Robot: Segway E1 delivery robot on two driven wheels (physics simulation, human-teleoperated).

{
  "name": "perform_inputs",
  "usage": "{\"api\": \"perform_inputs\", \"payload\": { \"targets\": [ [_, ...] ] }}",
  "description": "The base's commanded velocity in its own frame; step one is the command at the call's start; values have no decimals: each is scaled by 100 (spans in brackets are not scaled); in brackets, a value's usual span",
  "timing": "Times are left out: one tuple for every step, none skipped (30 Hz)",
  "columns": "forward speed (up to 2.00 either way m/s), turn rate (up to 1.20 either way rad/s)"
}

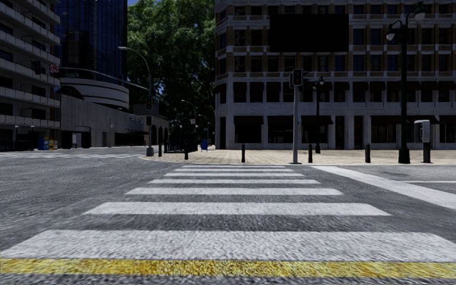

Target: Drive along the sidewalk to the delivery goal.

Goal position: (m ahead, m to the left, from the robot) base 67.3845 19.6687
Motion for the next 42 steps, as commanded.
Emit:
{"api": "perform_inputs", "payload": {
  "targets": [
    [200, 0],
    [200, 0],
    [200, 0],
    [200, 0],
    [200, 0],
    [200, 0],
    [200, 0],
    [200, 0],
    [200, 0],
    [200, 0],
    [200, 0],
    [200, 0],
    [200, 0],
    [200, 0],
    [200, 0],
    [200, 0],
    [200, 0],
    [200, 0],
    [200, 0],
    [200, 0],
    [200, 0],
    [200, 0],
    [200, 0],
    [200, 0],
    [200, 0],
    [200, 6],
    [200, 13],
    [200, 16],
    [200, 16],
    [200, 16],
    [200, 16],
    [200, 16],
    [200, 12],
    [200, 12],
    [200, 6],
    [200, 3],
    [200, 0],
    [200, 0],
    [200, 0],
    [200, 0],
    [200, 0],
    [200, 0]
  ]
}}
